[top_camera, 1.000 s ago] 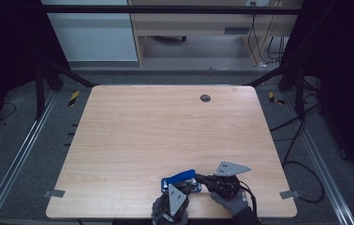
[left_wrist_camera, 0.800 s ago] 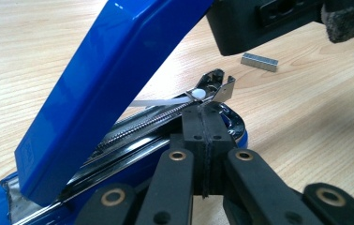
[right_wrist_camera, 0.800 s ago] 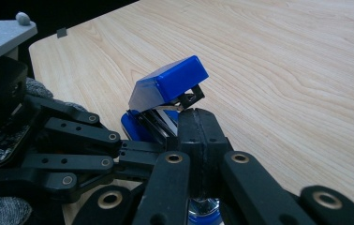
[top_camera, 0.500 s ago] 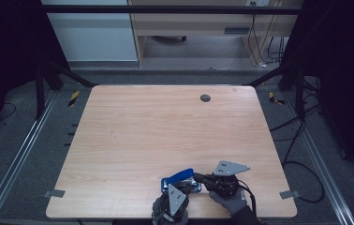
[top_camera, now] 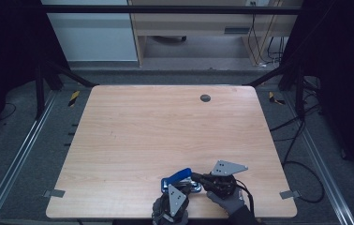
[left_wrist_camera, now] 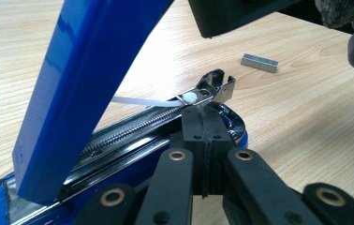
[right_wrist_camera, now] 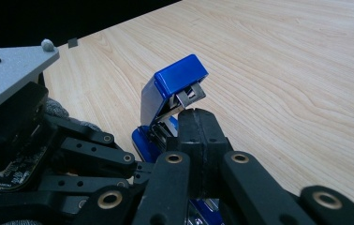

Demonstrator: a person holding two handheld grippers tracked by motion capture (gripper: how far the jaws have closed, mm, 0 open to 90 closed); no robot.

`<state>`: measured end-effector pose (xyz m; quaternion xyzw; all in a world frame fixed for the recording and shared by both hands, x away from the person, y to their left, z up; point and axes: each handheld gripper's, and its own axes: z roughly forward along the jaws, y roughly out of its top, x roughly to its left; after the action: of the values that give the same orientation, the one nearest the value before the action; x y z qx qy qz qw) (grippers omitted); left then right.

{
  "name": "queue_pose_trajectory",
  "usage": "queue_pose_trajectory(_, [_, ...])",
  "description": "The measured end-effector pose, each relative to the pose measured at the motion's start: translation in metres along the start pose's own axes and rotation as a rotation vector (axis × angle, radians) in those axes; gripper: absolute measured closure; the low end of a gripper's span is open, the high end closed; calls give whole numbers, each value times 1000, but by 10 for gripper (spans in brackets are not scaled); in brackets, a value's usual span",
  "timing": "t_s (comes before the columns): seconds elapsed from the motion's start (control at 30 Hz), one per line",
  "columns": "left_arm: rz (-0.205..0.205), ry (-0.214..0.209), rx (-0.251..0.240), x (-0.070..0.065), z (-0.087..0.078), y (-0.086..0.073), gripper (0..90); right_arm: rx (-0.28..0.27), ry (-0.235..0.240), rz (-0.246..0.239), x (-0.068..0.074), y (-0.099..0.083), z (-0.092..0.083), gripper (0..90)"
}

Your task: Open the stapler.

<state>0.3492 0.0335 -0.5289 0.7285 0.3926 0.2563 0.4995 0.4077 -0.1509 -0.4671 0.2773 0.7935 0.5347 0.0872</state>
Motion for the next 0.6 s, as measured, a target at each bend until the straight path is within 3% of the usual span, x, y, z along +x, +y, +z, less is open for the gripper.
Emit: queue_pose_trajectory(0.6, [4,11,-11,-2,0,-1,899,-17,15,1,5,8,3,900])
